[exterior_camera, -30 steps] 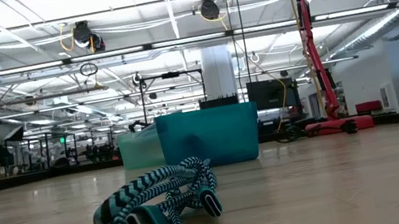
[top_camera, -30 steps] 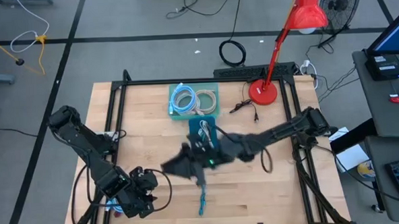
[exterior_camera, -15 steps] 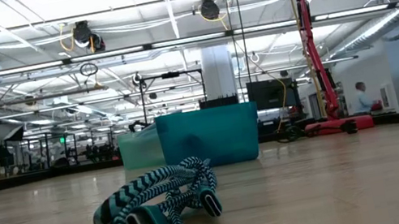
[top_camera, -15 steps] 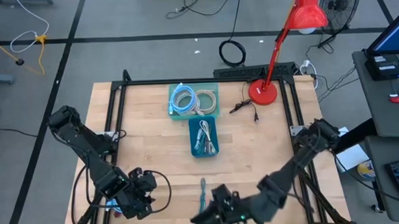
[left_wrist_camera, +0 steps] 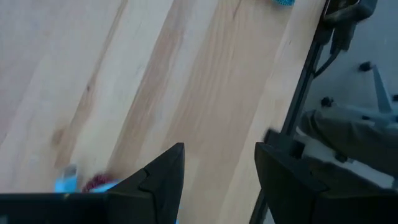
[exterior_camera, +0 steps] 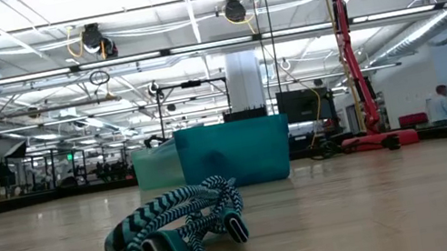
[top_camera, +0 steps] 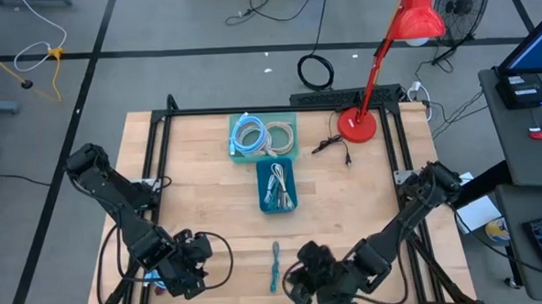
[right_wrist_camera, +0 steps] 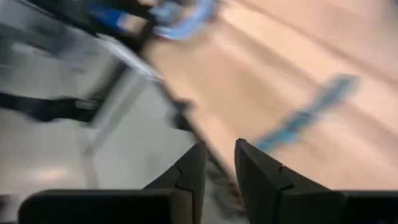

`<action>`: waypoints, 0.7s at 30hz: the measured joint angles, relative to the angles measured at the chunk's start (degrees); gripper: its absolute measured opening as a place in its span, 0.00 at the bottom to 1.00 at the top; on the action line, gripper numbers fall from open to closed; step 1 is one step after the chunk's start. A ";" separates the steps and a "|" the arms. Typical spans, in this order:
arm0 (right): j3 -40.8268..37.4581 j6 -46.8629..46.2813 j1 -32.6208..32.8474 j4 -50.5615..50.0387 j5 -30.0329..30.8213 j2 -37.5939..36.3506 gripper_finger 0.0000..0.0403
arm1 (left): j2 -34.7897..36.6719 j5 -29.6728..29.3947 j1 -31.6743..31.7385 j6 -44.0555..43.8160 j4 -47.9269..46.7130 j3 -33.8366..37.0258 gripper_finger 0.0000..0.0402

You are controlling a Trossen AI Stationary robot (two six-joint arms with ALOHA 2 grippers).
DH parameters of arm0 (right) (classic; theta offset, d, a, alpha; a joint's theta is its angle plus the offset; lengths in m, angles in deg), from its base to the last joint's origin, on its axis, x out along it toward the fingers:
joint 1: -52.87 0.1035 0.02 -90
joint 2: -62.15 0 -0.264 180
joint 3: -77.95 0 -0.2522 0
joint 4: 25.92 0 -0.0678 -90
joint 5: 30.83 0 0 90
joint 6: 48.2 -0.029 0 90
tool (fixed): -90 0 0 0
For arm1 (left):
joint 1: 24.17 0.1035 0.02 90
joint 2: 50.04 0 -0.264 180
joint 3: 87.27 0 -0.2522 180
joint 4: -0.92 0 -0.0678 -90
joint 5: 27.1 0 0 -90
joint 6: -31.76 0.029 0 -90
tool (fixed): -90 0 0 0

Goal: Pick & Place USB Port
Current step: Put the blue charger cable into the blue bin

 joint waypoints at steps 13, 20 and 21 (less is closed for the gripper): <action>-0.32 -19.56 -3.29 -33.83 -10.59 0.00 0.18 | 0.00 2.57 0.53 -2.76 -5.84 0.00 0.49; -6.10 -23.12 -4.58 -22.56 -11.15 0.00 0.19 | 0.00 2.05 2.85 -0.22 -5.27 0.00 0.49; -7.43 -22.15 -4.79 -19.39 -11.15 0.00 0.19 | 0.00 2.05 3.03 -0.05 -5.25 0.00 0.49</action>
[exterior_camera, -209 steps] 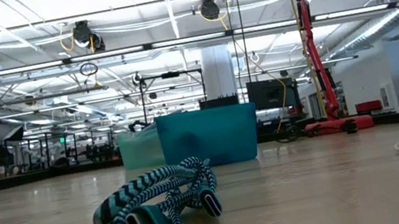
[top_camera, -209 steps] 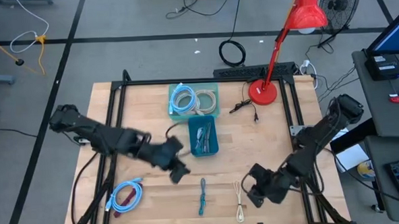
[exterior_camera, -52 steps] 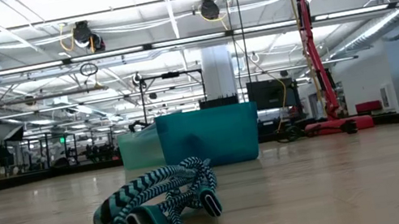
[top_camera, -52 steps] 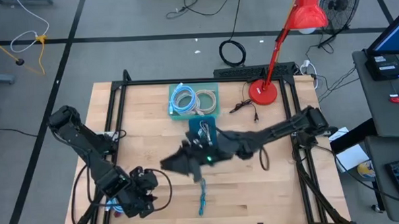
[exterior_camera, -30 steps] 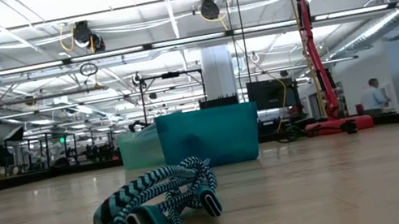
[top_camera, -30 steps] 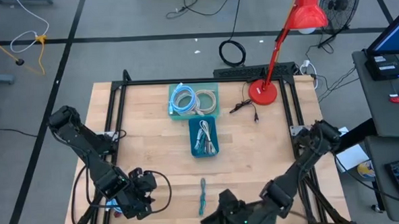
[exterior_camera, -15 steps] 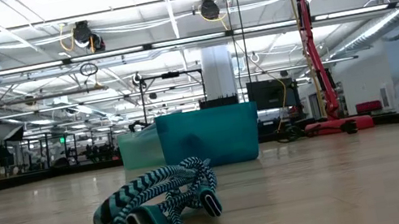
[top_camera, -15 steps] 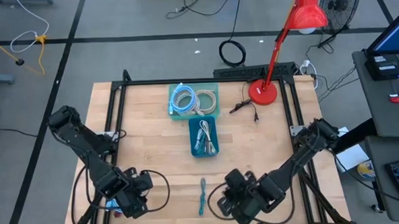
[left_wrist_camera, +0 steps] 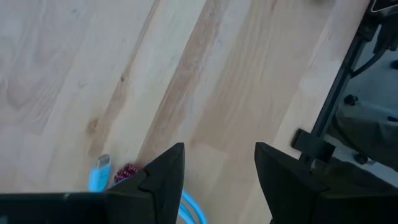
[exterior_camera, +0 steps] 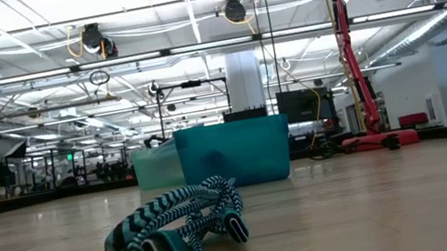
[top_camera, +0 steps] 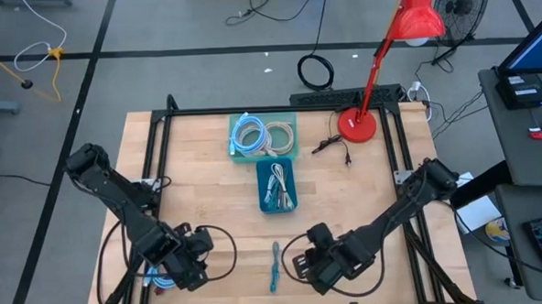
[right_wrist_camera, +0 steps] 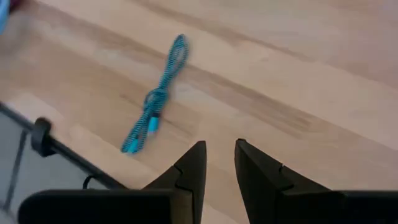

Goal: Pick & Place USB Port
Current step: Put the blue charger cable into the blue bin

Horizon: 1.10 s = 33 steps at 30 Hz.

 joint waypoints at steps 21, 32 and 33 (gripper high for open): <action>-18.25 3.96 -1.71 41.96 -2.83 -0.11 0.01 | 0.00 -2.67 5.87 9.84 12.66 0.00 0.49; -10.97 12.39 -5.82 41.28 -3.06 3.97 0.00 | 0.00 -2.75 4.74 9.60 12.75 0.00 0.49; -9.56 13.36 -6.13 41.80 -3.09 4.75 0.00 | 0.00 -2.79 4.57 9.34 12.74 0.00 0.49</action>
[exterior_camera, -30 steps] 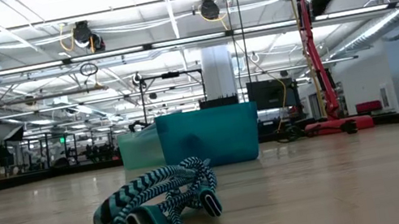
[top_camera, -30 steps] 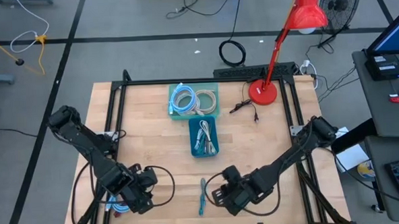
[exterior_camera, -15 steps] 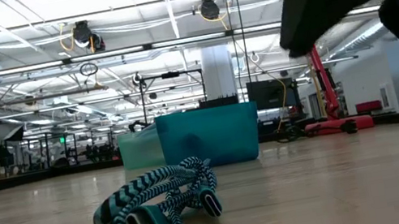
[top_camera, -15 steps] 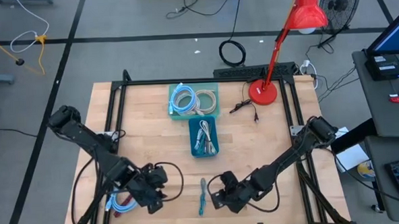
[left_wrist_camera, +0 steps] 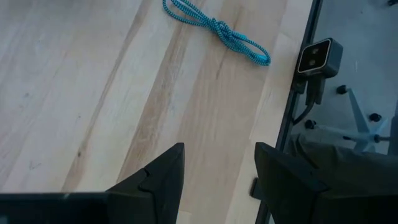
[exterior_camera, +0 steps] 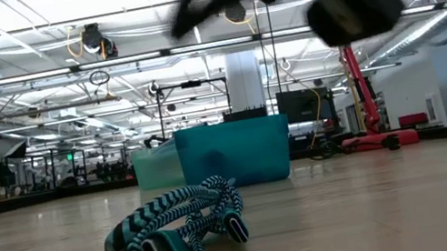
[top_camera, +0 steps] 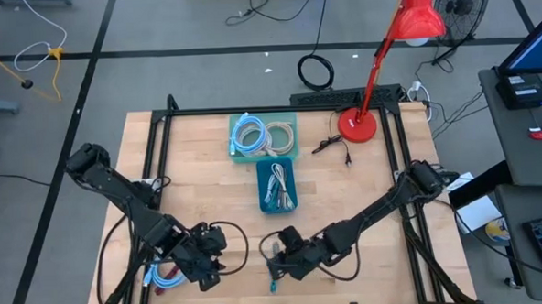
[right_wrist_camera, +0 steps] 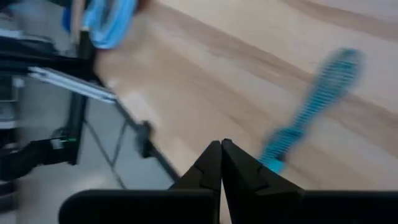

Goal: Pick & Place USB Port
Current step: Put the blue charger cable into the blue bin

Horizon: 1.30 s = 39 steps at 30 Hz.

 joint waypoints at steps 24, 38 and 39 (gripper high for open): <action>44.64 -5.19 -0.51 -48.67 -4.13 20.45 0.00 | -0.04 -3.00 -5.28 -4.72 -1.54 0.02 0.49; 44.31 -5.62 -2.42 -48.90 -12.11 21.56 0.03 | -0.04 -6.33 -6.59 -6.14 -1.81 0.02 0.49; 44.30 -5.40 -2.62 -49.12 -12.80 21.61 0.05 | -0.04 -7.05 -6.74 -6.19 -1.79 0.02 0.49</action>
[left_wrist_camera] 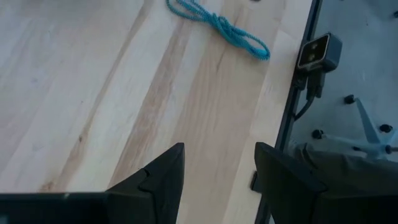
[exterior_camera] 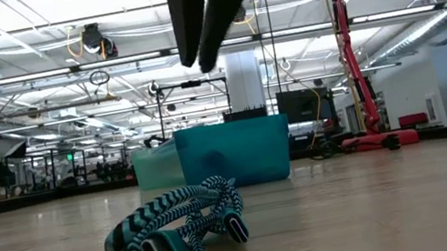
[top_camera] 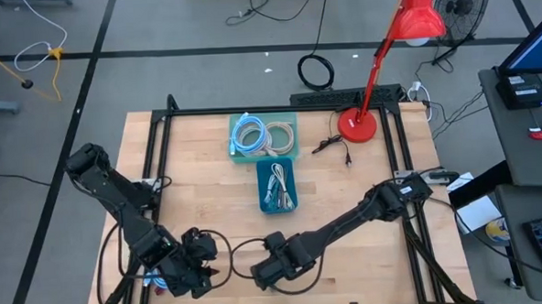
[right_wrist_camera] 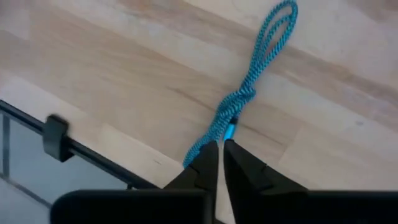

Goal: Pick & Place USB Port
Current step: Put the blue charger cable into the blue bin

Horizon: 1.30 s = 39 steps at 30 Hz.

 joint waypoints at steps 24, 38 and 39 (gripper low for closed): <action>-10.31 -0.06 -2.17 10.93 -1.98 0.02 0.45 | 0.42 -8.53 -13.88 0.44 -1.63 0.02 0.49; -17.21 -0.75 -2.52 19.28 -2.04 -0.25 0.42 | 0.42 -11.71 -16.19 -4.96 -1.73 0.02 0.49; -17.46 -1.25 -2.50 19.29 -2.10 -0.29 0.40 | 0.42 -11.71 -16.19 -5.06 -1.73 0.00 0.49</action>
